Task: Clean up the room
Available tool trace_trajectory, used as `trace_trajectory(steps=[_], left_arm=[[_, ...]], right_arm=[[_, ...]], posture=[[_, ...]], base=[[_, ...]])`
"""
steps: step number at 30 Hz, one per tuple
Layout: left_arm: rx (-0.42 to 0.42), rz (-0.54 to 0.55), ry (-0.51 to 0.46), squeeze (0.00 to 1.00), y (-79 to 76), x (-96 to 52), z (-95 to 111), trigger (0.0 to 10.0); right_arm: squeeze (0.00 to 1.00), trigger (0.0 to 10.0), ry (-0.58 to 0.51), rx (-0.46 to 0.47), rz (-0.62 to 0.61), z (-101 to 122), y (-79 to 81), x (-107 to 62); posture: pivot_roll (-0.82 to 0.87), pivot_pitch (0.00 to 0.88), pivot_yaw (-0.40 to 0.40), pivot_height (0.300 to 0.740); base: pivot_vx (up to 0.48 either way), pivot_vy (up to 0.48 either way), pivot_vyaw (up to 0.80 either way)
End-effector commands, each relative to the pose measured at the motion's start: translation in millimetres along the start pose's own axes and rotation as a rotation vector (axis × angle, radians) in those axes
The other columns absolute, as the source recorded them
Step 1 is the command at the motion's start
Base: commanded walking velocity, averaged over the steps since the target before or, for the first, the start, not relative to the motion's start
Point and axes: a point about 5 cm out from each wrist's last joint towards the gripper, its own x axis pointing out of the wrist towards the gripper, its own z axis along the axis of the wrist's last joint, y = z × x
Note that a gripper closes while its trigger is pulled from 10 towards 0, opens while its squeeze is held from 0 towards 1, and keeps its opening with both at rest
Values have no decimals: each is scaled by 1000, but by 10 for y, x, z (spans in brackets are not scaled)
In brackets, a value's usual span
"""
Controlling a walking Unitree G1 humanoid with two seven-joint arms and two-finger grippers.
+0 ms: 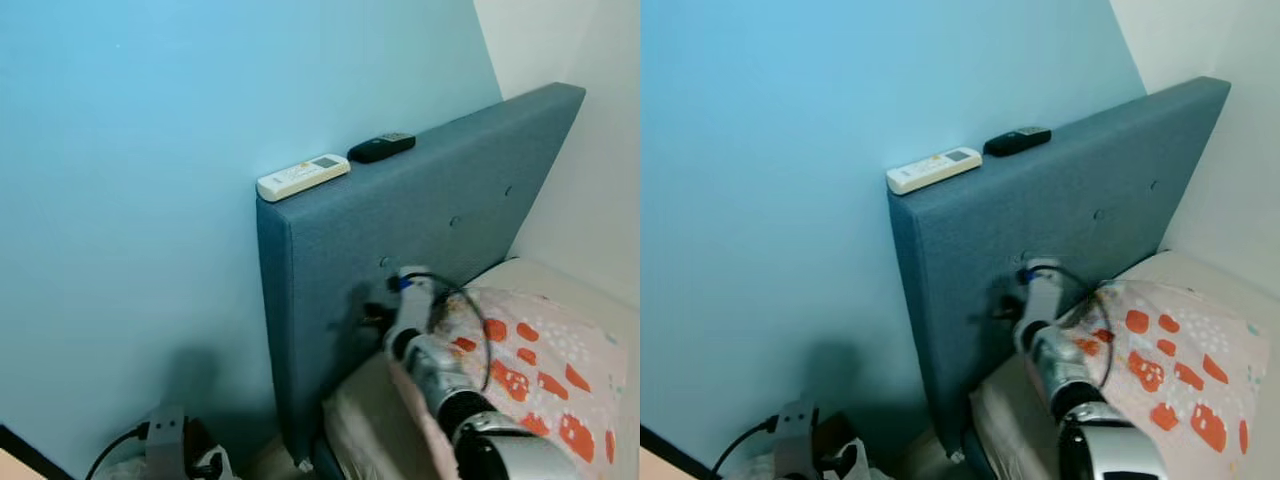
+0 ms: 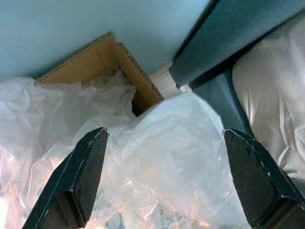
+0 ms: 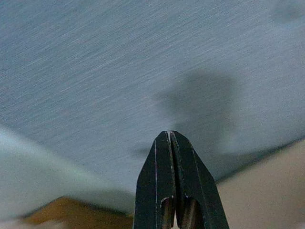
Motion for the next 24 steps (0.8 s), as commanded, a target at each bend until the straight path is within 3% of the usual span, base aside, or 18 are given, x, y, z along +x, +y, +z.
trace_trajectory(steps=[1,2,3,7,13,14,17,19,20,21,22,23,24], left_arm=[[9,-11,20,0,-1,-22,-71,10000],[9,-11,20,0,-1,-22,-71,10000],[29,-32,19,0,13,-53,-122,10000],[71,-67,19,0,93,-155,-258,10000],[80,-55,20,0,227,-252,-345,10000],[80,-48,20,0,262,-270,-352,10000],[81,-44,19,0,281,-280,-356,10000],[80,-40,25,0,274,-273,-358,10000],[80,-40,25,0,274,-273,-358,10000],[85,-53,28,0,234,-257,-355,10000],[92,-71,30,0,180,-237,-352,10000],[92,-71,30,0,180,-237,-352,10000],[106,-105,34,0,99,-212,-348,10000]], right_arm=[[0,10000,-26,-7,45,109,95,60],[0,10000,-26,-7,45,109,95,60],[0,10000,-74,-2,49,210,181,112],[0,10000,-175,-11,23,471,293,193],[0,10000,-229,-1,21,697,326,232],[0,10000,-207,-18,99,685,455,265],[0,10000,-188,-31,157,666,550,283],[0,10000,-86,-123,321,416,797,288],[0,10000,-86,-123,321,416,797,288],[71,10000,-11,-213,378,220,868,261],[784,10000,55,-280,413,31,891,219],[784,10000,55,-280,413,31,891,219],[1000,10000,123,-351,422,-180,848,154]], posture=[[40,79,4,736],[40,79,4,736],[98,150,19,736],[173,214,35,736],[215,226,34,736],[213,225,32,736],[213,225,32,736],[193,218,23,736],[193,218,23,736],[186,216,22,736],[171,212,23,736],[171,212,23,736],[164,211,24,736]], base=[[0,0,0],[0,0,0],[0,0,0],[0,0,0],[0,0,0],[0,0,0],[0,0,0],[0,0,0],[0,0,0],[0,0,0],[0,0,0],[0,0,0],[0,0,0]])
